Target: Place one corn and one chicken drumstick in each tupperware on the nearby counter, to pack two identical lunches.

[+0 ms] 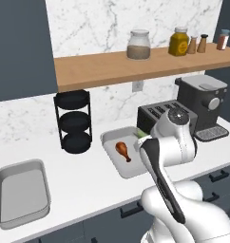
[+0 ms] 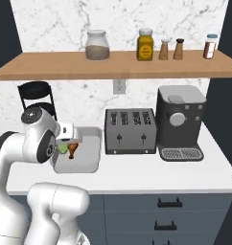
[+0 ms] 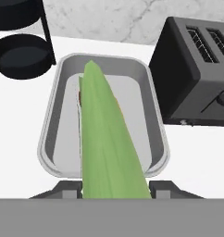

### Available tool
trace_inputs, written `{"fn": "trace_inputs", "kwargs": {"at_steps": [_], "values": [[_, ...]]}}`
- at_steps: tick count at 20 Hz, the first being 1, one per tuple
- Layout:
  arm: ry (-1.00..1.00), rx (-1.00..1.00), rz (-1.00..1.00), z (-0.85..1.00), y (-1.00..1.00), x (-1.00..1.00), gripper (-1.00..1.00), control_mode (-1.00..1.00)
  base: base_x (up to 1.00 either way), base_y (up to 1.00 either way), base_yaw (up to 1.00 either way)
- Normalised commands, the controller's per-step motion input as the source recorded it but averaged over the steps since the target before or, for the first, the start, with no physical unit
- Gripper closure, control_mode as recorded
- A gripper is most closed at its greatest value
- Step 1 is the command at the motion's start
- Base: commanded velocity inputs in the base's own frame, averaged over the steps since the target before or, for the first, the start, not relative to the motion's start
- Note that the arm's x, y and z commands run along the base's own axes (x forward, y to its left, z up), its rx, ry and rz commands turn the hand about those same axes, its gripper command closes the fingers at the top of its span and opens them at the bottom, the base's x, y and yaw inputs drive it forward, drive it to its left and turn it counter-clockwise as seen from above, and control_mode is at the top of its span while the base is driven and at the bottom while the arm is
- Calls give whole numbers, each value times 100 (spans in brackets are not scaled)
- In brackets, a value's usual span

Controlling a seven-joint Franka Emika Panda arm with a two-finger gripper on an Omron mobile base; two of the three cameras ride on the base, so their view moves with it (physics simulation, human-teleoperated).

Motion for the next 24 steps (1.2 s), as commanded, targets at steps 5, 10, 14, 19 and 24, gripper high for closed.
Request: {"fn": "trace_inputs", "kwargs": {"at_steps": [5, 10, 14, 19, 24], "values": [[0, 0, -16, -54, -6, 60, 100, -100, 0, 0, 0], [10, 13, -13, -12, 0, 49, 100, -100, 0, 0, 0], [14, 6, -1, -1, 0, 32, 100, -100, 0, 0, 0], [9, 0, 0, -14, 12, 35, 100, -100, 0, 0, 0], [2, 0, 0, -26, 9, 31, 100, -100, 0, 0, 0]]}}
